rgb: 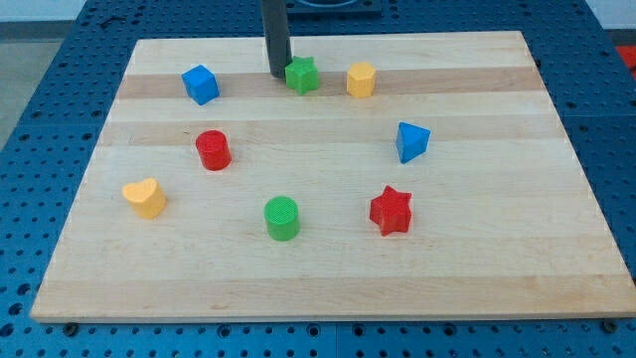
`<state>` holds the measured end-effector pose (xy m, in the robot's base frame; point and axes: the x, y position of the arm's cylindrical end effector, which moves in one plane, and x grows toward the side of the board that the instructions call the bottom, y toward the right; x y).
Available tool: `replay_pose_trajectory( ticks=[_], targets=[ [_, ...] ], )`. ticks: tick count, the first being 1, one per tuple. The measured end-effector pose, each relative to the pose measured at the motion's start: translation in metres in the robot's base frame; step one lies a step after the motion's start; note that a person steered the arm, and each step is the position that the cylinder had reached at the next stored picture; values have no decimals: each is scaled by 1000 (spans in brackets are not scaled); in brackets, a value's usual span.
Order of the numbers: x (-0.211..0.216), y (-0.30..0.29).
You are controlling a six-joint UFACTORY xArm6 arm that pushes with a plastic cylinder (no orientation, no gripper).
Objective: Move blue triangle towards left and slightly down
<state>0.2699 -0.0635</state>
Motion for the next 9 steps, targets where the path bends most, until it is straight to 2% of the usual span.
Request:
replay_pose_trajectory(
  ticks=[3,4,5,7,9],
  targets=[
    [12,46],
    [-2,37],
    [-18,-6],
    [34,-46],
    [105,-47]
  ],
)
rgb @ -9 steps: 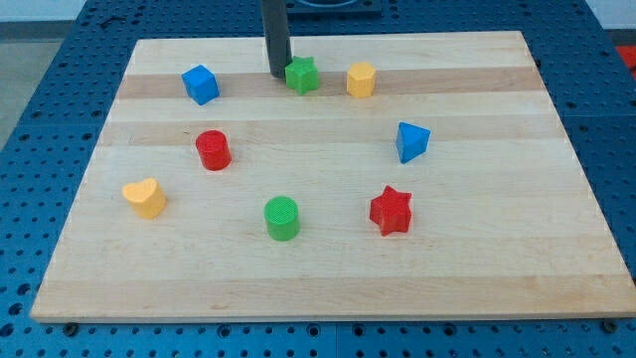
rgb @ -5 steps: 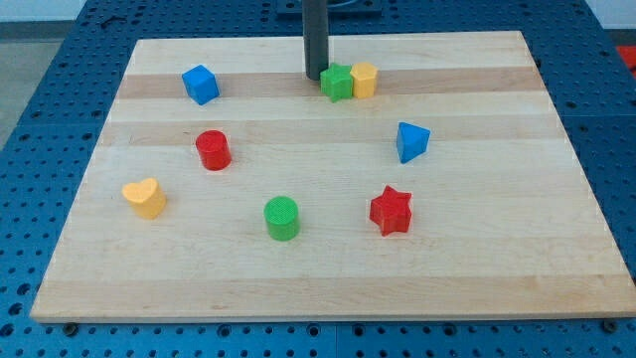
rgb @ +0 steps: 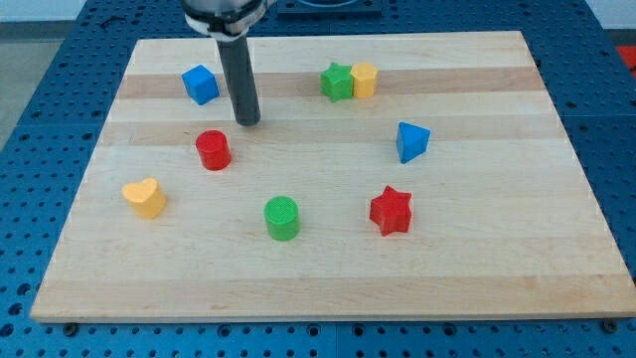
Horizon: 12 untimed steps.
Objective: Move blue triangle towards left and slightly down
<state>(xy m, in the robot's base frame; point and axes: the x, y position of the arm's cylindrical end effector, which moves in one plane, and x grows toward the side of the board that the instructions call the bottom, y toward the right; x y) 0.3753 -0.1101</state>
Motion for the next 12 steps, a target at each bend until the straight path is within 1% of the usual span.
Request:
replay_pose_trajectory(
  ticks=[1,2,4,5,6,7,8,9,10,11,12],
  targets=[
    [13,29],
    [13,95],
    [-5,244],
    [32,285],
    [64,292],
    [53,244],
    [19,194],
    [-7,128],
    [-7,84],
    [41,83],
    [59,86]
  ],
)
